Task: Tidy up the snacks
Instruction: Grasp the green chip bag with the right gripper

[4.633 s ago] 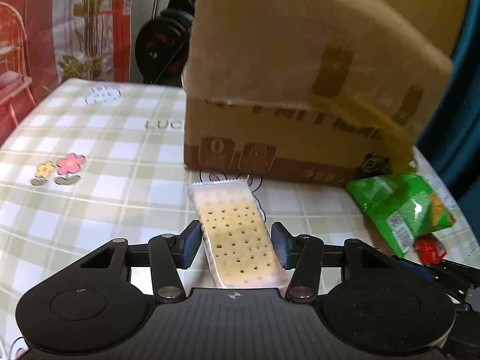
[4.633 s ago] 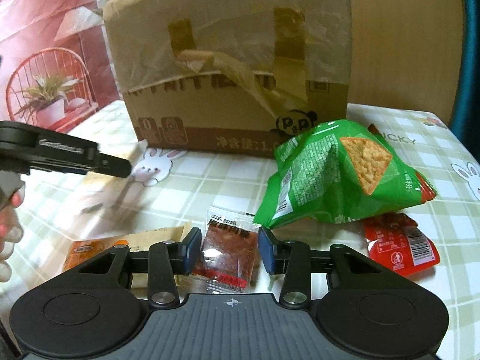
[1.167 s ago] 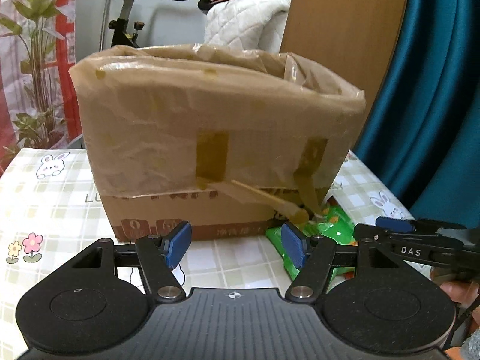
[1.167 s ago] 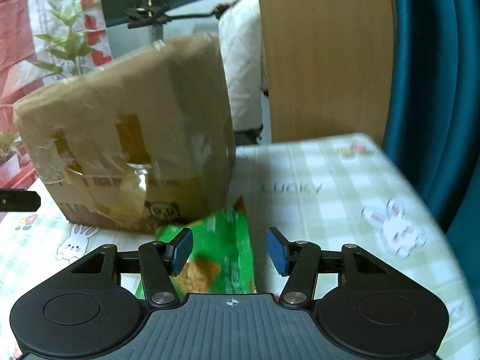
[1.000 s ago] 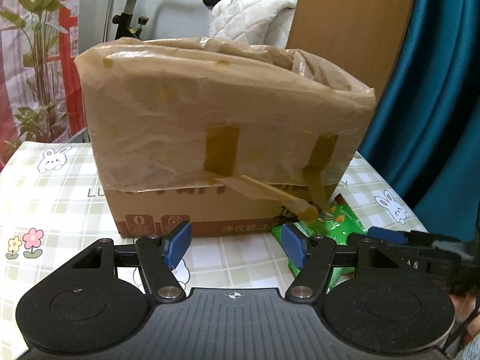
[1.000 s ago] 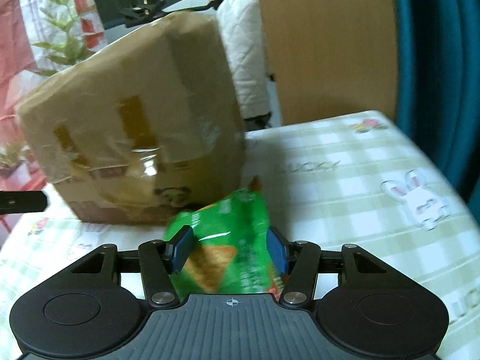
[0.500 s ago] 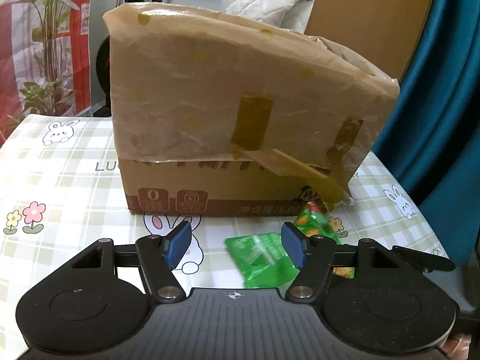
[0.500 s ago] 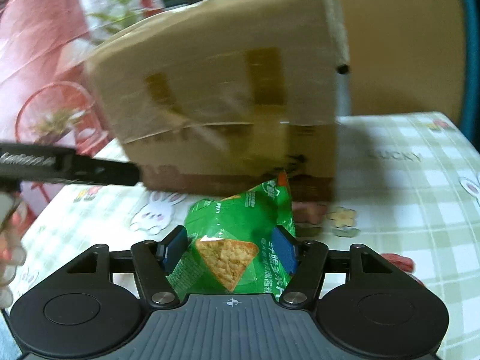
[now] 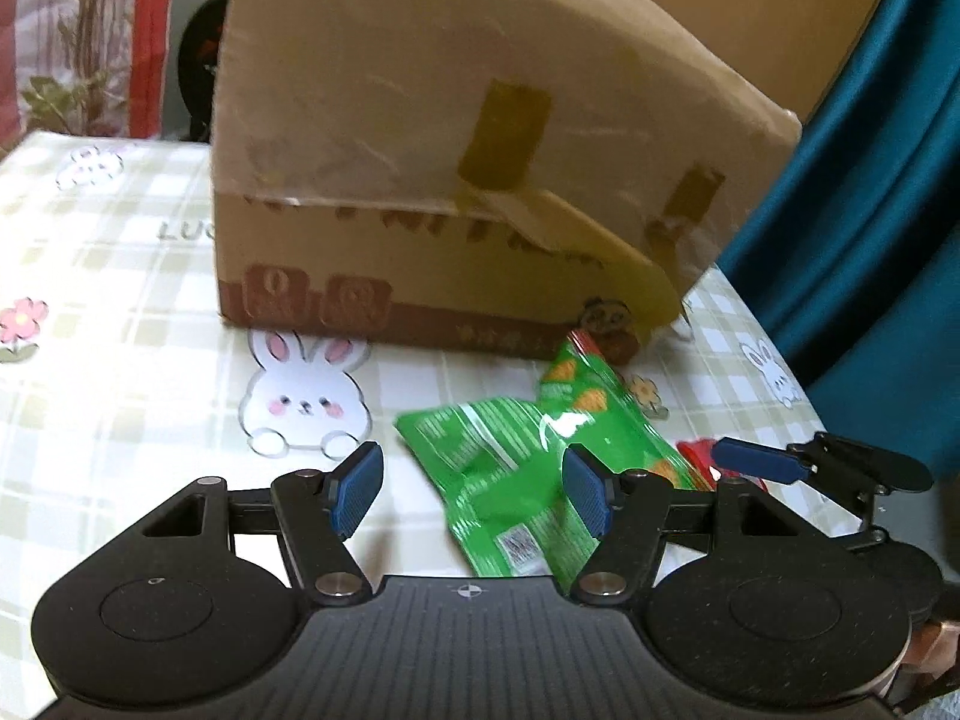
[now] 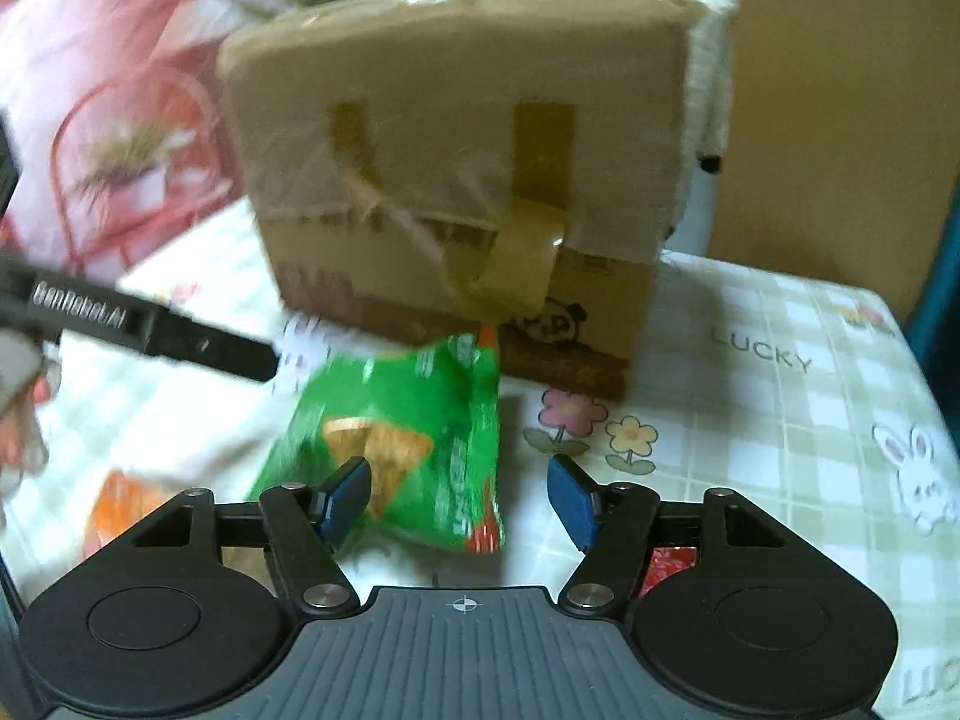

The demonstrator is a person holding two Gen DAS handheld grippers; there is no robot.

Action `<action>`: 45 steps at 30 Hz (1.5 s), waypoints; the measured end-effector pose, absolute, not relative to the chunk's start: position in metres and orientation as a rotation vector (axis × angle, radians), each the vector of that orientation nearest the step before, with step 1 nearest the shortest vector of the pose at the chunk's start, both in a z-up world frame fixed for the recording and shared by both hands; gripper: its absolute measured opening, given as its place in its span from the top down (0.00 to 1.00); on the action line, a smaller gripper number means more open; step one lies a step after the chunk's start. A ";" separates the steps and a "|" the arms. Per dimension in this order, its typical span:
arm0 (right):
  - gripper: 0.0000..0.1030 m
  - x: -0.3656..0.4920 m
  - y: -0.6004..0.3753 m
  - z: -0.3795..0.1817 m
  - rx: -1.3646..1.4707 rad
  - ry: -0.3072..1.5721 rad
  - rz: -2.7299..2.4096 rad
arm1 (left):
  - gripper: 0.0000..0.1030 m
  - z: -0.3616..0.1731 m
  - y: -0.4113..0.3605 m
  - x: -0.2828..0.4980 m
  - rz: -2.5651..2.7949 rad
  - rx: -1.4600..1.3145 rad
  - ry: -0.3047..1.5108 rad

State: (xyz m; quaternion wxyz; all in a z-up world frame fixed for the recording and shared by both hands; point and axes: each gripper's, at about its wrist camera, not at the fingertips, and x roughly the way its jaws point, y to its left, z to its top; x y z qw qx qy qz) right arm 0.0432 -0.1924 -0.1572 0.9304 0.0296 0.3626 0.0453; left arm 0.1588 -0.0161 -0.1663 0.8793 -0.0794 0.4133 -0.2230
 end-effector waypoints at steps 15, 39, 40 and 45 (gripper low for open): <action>0.55 0.055 -0.172 -0.169 -0.057 0.779 0.176 | 0.33 -0.194 -0.050 0.147 -0.576 -0.047 0.921; 0.71 0.050 -0.158 -0.145 -0.033 0.708 0.219 | 0.51 -0.172 -0.034 0.142 -0.527 0.005 0.841; 0.71 0.049 -0.157 -0.140 -0.033 0.699 0.221 | 0.51 -0.168 -0.032 0.140 -0.525 0.002 0.836; 0.71 0.043 -0.145 -0.122 -0.055 0.670 0.239 | 0.51 -0.151 -0.018 0.124 -0.500 -0.013 0.809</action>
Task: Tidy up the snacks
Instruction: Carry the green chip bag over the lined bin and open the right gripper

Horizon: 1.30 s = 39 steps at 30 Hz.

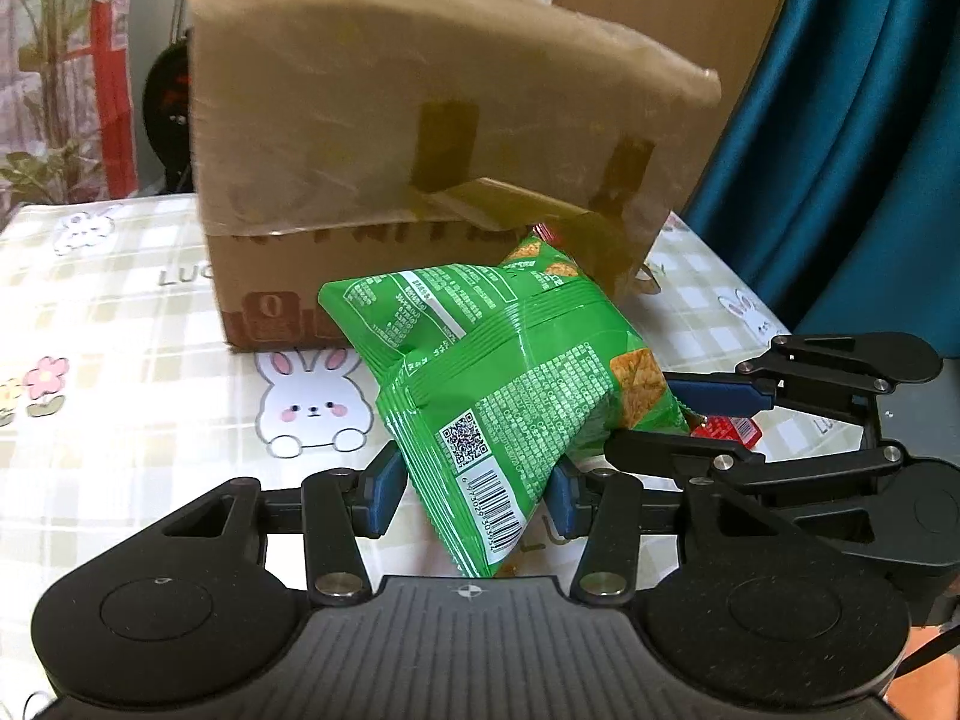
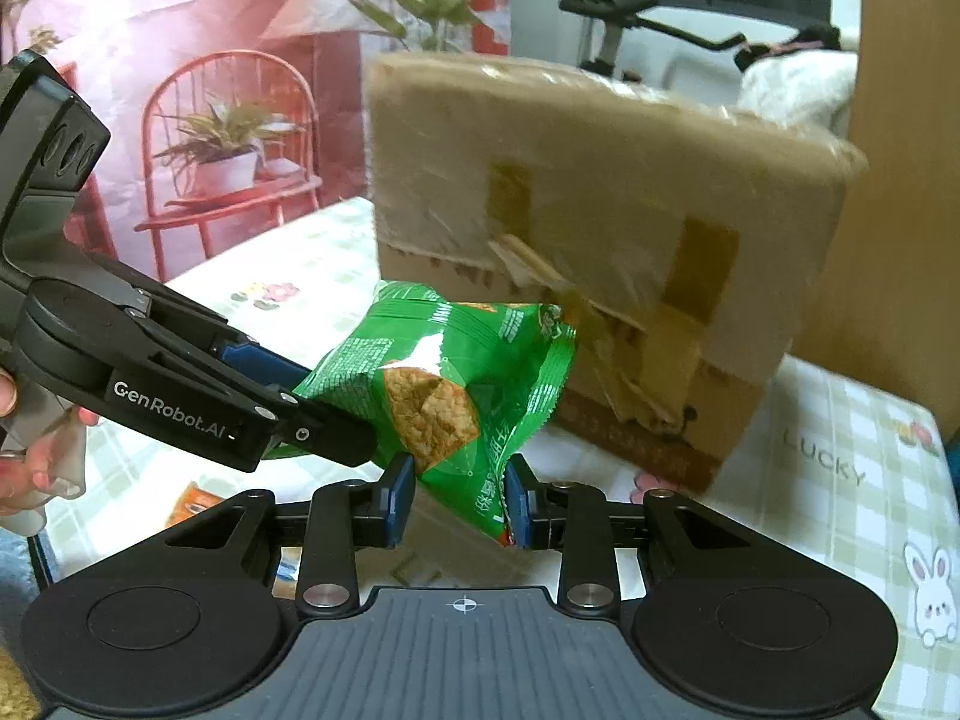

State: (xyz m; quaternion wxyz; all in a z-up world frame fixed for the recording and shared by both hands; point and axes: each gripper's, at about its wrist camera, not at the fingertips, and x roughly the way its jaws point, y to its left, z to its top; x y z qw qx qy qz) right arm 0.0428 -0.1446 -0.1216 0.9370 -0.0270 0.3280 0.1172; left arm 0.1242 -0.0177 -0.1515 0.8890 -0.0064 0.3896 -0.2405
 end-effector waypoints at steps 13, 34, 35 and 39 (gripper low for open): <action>0.71 0.027 -0.108 -0.073 -0.101 0.550 0.277 | 0.51 -0.099 0.017 0.093 -0.457 -0.032 0.681; 0.70 0.137 -0.233 0.024 -0.006 0.399 0.083 | 0.51 -0.001 -0.071 0.241 -0.592 0.016 0.580; 0.69 0.143 -0.239 0.022 0.002 0.406 0.076 | 0.51 -0.003 -0.076 0.248 -0.590 0.023 0.589; 0.66 0.168 -0.261 0.007 0.059 0.441 0.050 | 0.50 -0.012 -0.088 0.264 -0.581 0.035 0.609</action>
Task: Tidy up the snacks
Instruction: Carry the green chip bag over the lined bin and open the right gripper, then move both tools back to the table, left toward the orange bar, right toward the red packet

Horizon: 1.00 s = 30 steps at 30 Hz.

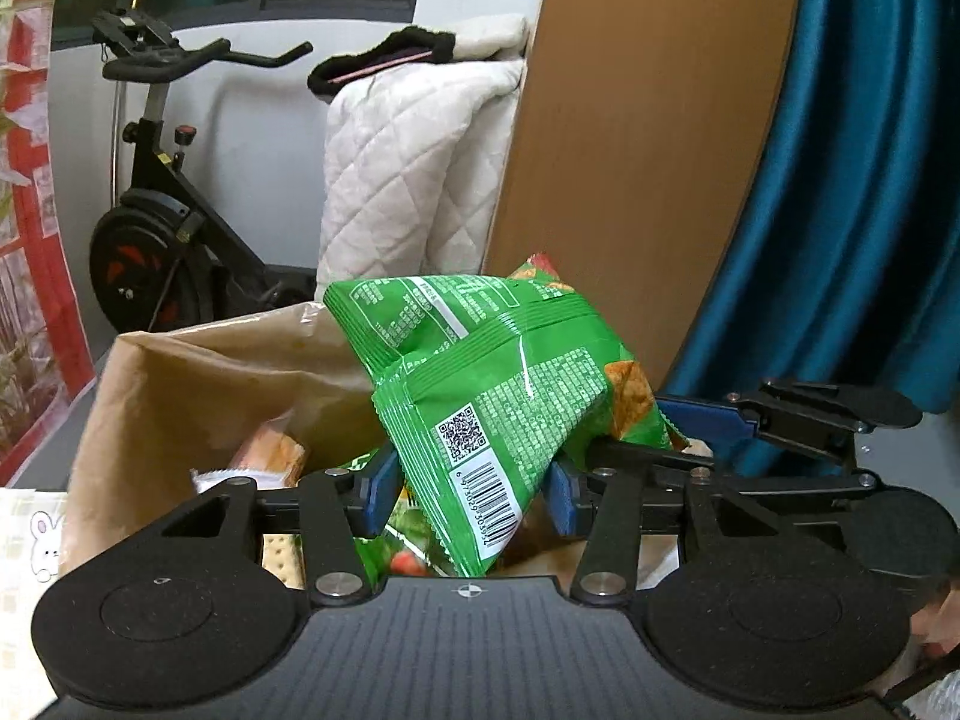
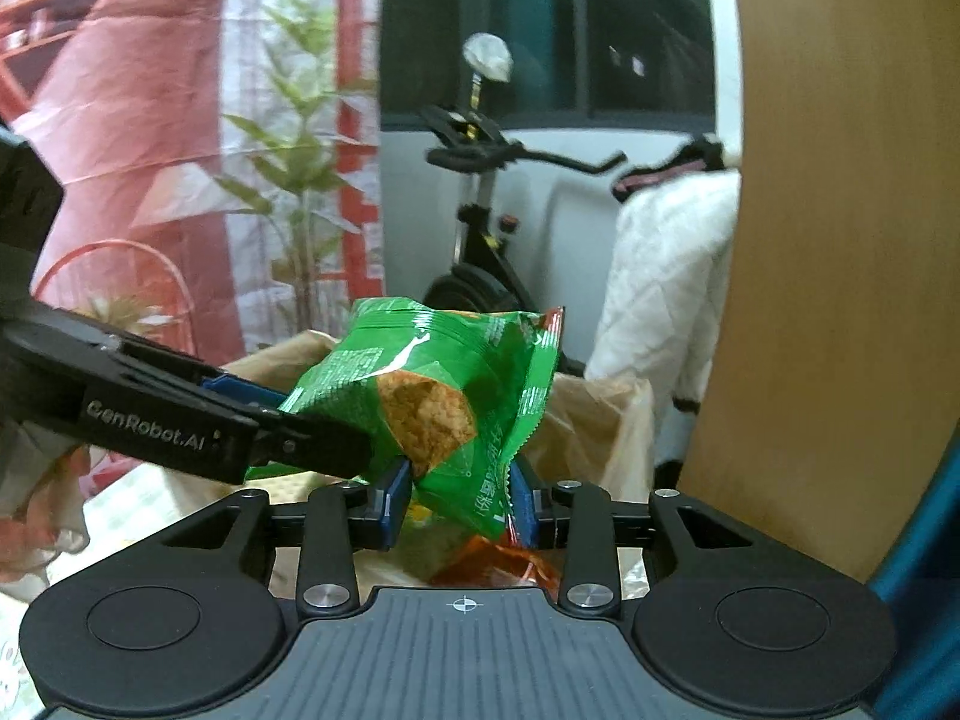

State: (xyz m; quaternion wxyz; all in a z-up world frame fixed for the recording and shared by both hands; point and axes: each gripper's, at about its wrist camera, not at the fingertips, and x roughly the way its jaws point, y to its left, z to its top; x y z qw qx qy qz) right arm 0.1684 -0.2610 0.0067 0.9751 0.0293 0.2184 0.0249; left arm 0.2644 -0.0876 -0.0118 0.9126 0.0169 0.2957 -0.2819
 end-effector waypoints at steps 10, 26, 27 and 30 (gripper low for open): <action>0.51 0.150 -0.270 -0.016 0.094 0.432 -0.027 | 0.30 -0.019 -0.057 0.261 -0.494 -0.024 0.607; 0.51 0.061 -0.243 -0.026 0.097 0.456 -0.002 | 0.30 -0.013 -0.011 0.163 -0.383 0.015 0.479; 0.51 0.057 -0.241 -0.029 0.099 0.464 -0.002 | 0.30 -0.018 -0.008 0.159 -0.378 0.014 0.481; 0.51 0.046 -0.237 -0.044 0.124 0.491 -0.006 | 0.30 -0.031 0.000 0.146 -0.357 0.009 0.491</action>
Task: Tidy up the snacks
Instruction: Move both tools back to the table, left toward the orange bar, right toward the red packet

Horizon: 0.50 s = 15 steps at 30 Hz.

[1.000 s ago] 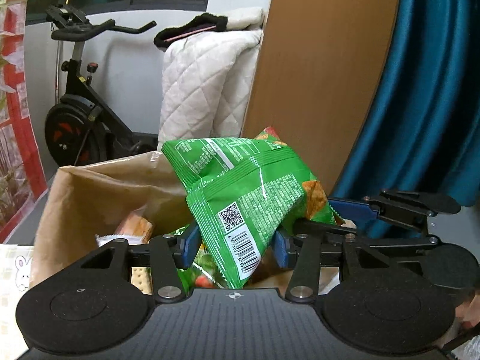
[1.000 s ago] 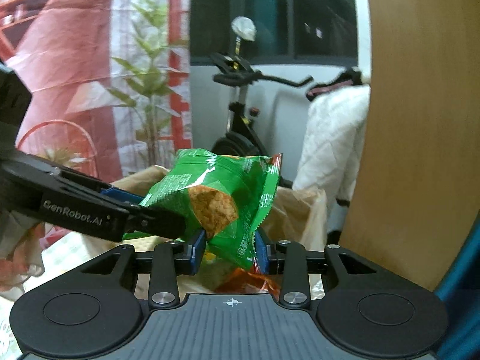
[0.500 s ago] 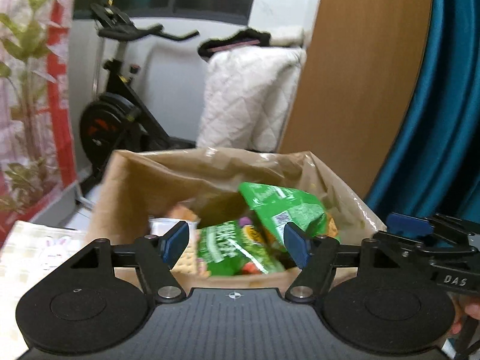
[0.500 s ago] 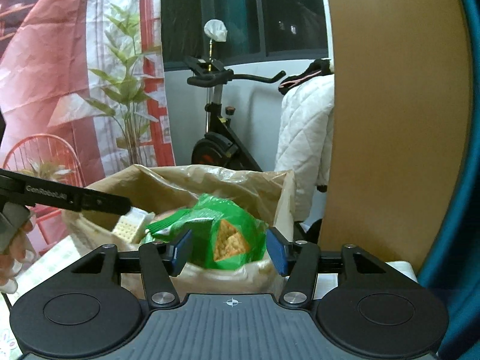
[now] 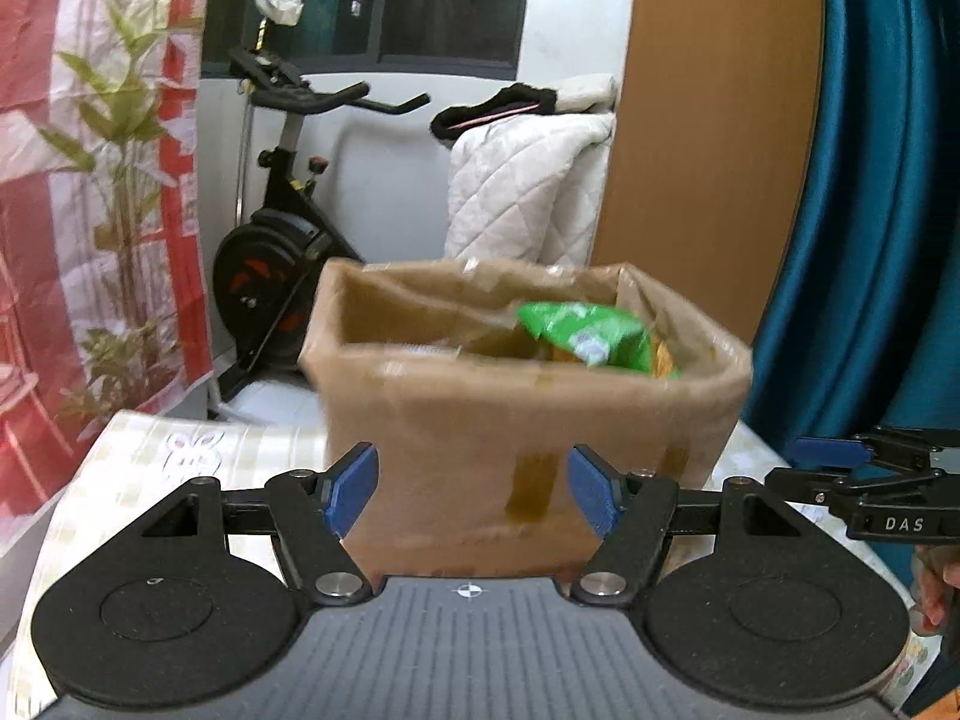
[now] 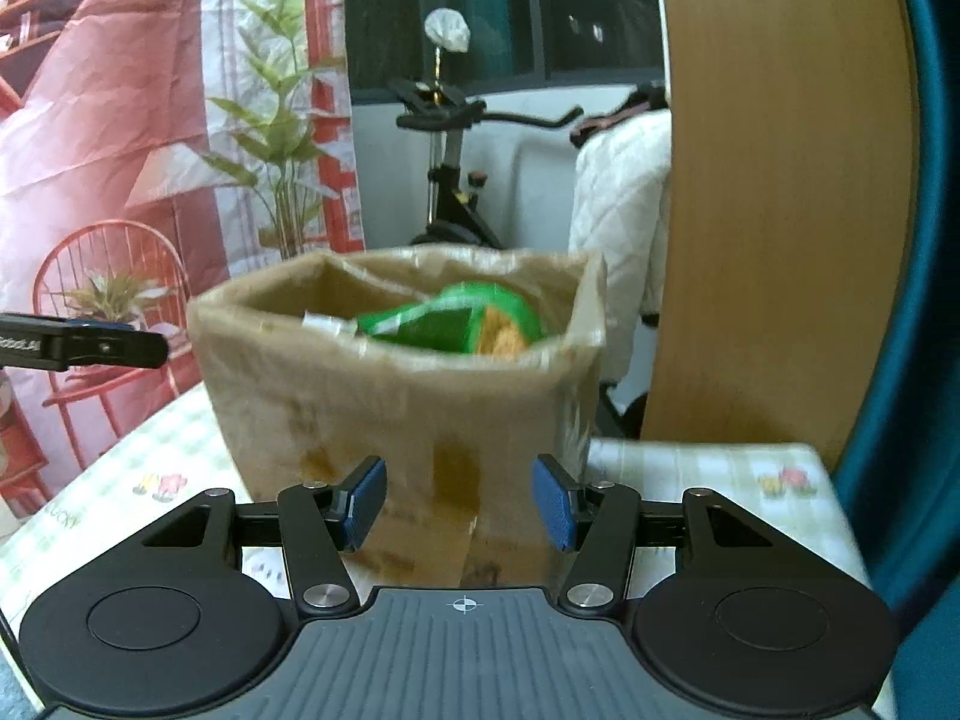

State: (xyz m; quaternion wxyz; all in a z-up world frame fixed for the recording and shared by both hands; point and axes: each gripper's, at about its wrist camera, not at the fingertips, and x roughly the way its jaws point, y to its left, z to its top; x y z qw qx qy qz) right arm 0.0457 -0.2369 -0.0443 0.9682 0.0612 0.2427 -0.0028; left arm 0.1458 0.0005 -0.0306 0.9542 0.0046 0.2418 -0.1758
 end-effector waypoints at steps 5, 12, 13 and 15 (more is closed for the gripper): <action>0.48 0.027 -0.228 -0.074 0.162 0.529 -0.015 | 0.30 -0.065 0.018 0.128 -0.334 -0.011 0.565; 0.43 0.008 -0.213 -0.116 0.219 0.578 -0.040 | 0.30 -0.111 0.035 0.119 -0.335 -0.028 0.686; 0.43 0.007 -0.209 -0.122 0.221 0.594 -0.035 | 0.30 -0.116 0.035 0.117 -0.344 -0.022 0.698; 0.43 0.007 -0.203 -0.130 0.214 0.622 -0.027 | 0.30 -0.122 0.035 0.115 -0.356 -0.020 0.716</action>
